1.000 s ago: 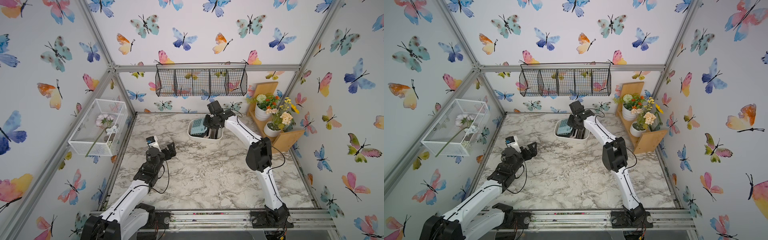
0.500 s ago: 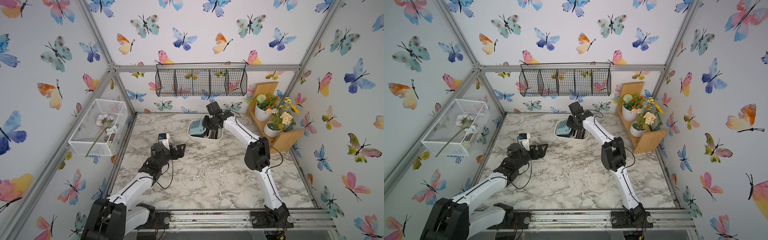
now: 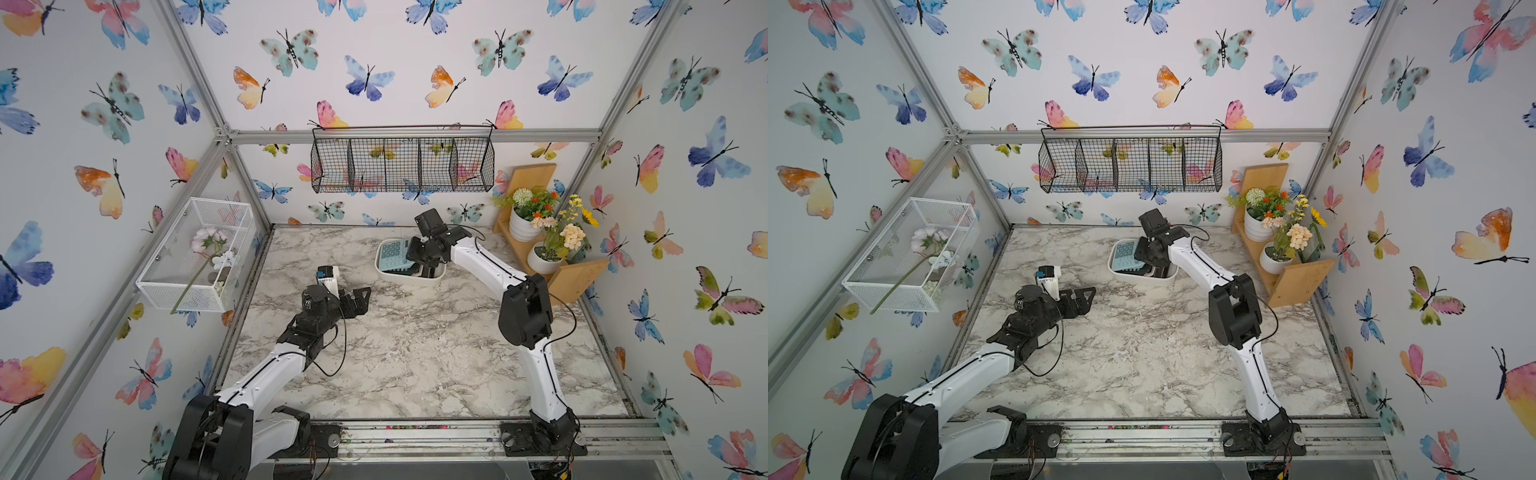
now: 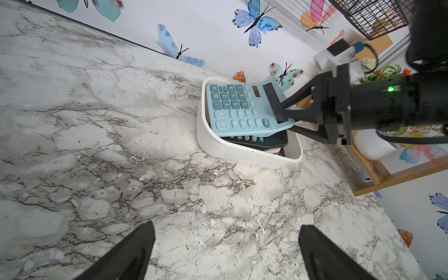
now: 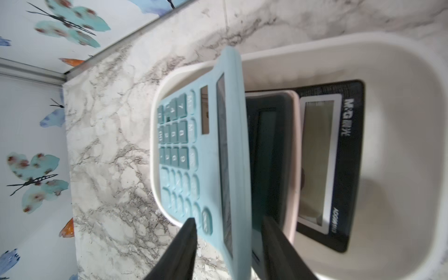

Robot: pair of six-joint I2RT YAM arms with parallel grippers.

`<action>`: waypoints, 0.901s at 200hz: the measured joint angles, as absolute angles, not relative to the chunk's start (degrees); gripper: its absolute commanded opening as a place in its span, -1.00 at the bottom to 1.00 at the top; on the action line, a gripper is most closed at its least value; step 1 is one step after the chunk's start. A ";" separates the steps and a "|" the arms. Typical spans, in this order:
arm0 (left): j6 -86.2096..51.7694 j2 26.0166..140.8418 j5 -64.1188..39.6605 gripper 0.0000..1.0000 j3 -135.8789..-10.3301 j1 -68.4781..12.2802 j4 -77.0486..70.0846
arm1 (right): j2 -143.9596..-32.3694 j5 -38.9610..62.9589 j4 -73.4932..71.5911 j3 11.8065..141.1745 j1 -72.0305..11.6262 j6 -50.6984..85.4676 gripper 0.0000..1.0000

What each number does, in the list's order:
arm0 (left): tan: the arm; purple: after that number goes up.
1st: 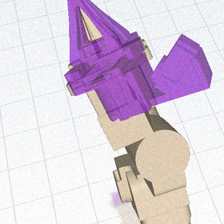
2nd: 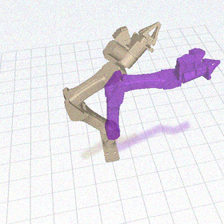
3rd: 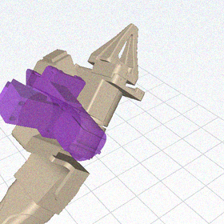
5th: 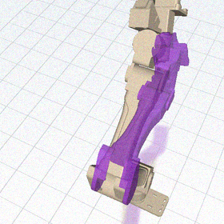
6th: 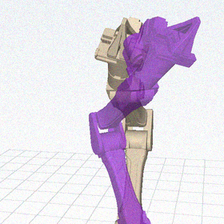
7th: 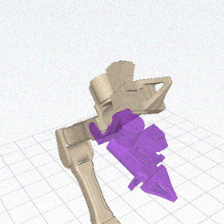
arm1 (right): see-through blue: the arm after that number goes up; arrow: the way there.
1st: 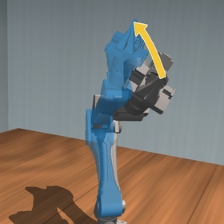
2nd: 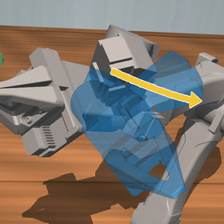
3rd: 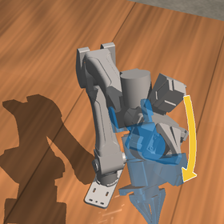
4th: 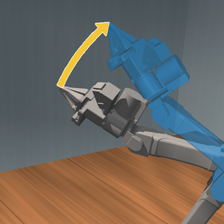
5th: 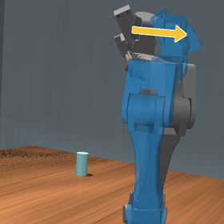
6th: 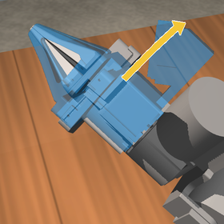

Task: Put the calculator in the storage box
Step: Place the calculator in the storage box, then reset both arms

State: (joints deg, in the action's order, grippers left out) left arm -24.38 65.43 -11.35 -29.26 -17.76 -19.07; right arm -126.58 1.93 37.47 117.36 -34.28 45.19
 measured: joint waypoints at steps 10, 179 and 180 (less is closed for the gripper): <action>-24.38 65.32 -11.18 0.97 -29.26 -17.76 -19.03 | -123.31 1.23 36.25 115.68 -34.48 44.80 0.10; -21.74 58.57 26.44 0.97 -25.96 -16.45 -18.68 | -64.95 -32.10 -25.41 33.15 -34.17 -6.57 0.95; -21.61 58.57 26.85 0.97 -25.71 -16.45 -18.90 | -64.62 -32.18 -25.89 32.51 -34.09 -6.68 0.95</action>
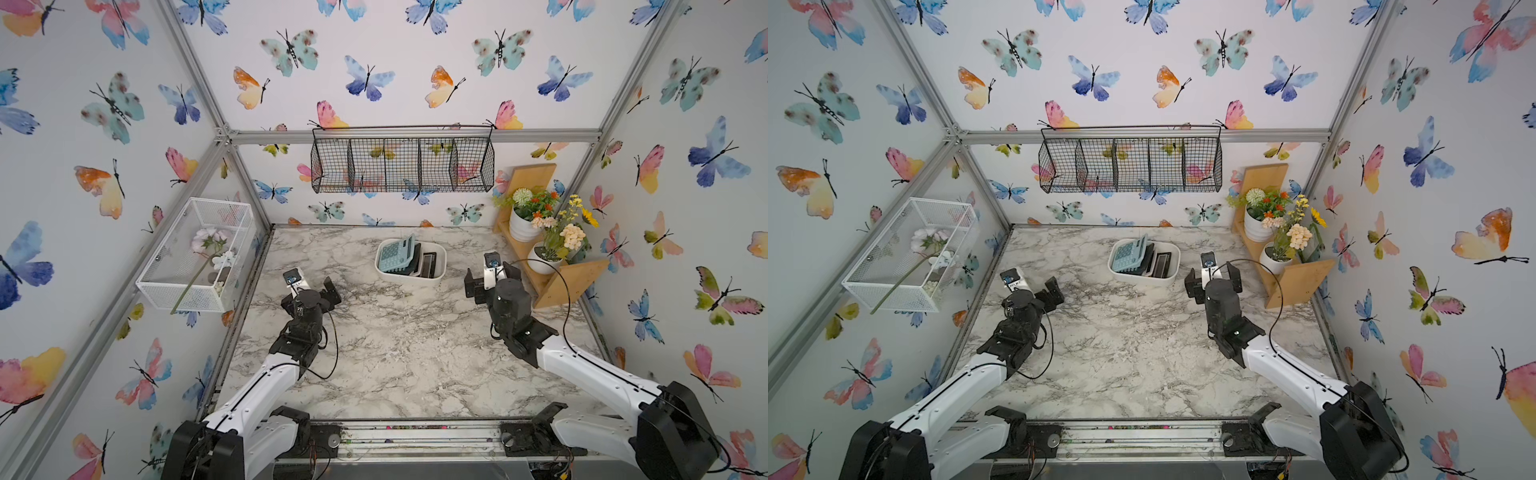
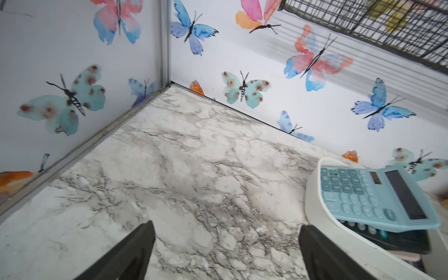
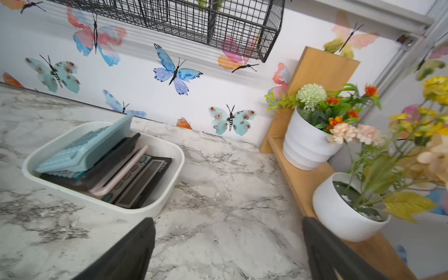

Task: Put the calculator in the storage box
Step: Reset both arms

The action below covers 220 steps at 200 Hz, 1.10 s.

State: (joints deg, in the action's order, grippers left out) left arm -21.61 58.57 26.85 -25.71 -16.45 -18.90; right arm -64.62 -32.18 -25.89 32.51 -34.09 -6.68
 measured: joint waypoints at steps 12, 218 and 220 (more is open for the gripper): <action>-20.16 58.59 29.02 0.97 -23.27 -16.19 -21.23 | -62.41 -32.32 -30.26 27.59 -32.97 -8.27 0.95; -4.58 81.54 18.37 0.97 -9.98 -3.51 -61.45 | -88.01 -13.96 -73.19 9.89 -11.46 -6.98 0.98; -4.56 81.54 18.22 0.97 -9.93 -3.51 -61.45 | -88.79 -13.63 -74.41 9.56 -11.05 -6.96 0.98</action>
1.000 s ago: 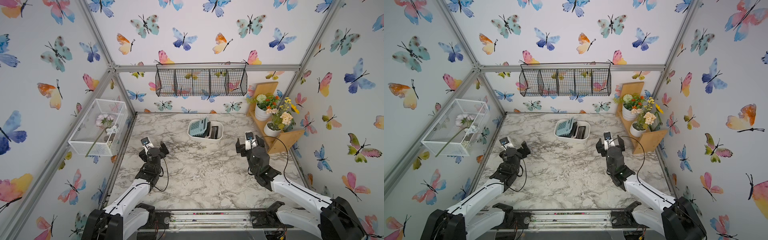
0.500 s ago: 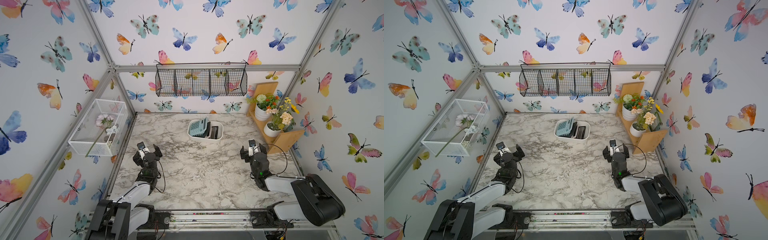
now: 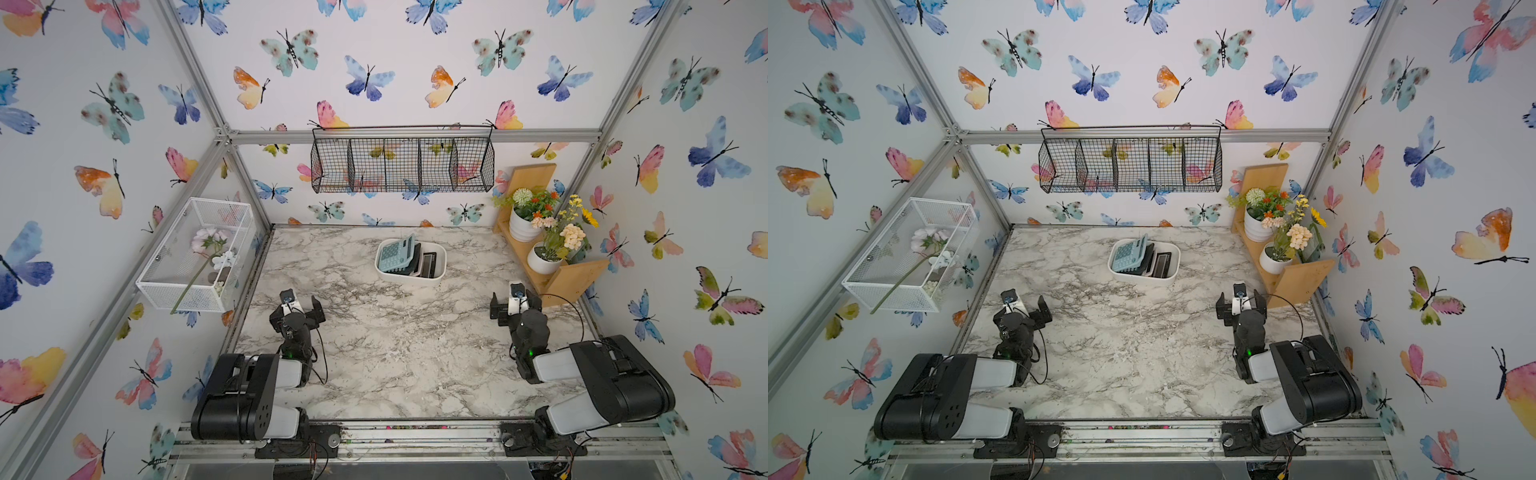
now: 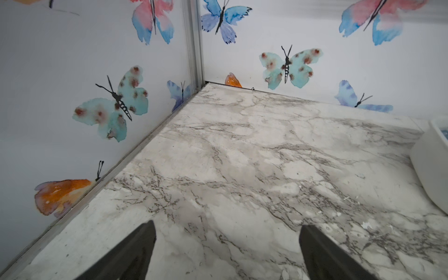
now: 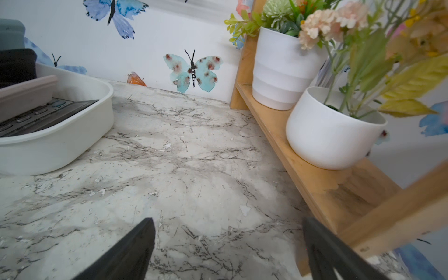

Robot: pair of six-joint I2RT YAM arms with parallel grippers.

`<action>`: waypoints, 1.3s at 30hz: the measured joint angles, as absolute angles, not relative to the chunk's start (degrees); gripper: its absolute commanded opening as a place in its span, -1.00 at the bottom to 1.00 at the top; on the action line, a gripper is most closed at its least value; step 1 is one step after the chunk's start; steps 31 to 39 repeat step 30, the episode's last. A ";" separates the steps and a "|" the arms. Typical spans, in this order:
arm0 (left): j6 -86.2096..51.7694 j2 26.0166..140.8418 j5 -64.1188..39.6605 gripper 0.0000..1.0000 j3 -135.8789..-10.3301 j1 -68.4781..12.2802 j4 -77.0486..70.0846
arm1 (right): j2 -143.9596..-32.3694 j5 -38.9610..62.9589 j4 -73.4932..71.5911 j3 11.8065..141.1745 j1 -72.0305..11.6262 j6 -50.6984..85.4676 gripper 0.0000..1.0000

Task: Put the calculator in the storage box
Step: Reset both arms

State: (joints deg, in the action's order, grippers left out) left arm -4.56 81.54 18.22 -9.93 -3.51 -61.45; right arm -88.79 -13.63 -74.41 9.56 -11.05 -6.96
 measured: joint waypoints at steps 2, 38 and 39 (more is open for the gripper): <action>-4.27 81.41 17.52 0.97 -9.96 -3.77 -61.54 | -91.29 -12.88 -75.40 9.15 -9.56 -5.98 0.97; -3.84 81.25 16.51 0.97 -10.20 -3.86 -62.96 | -90.83 -6.33 -68.23 14.63 -6.07 -1.50 0.97; -3.84 81.25 16.51 0.97 -10.20 -3.86 -62.96 | -90.83 -6.33 -68.23 14.63 -6.07 -1.50 0.97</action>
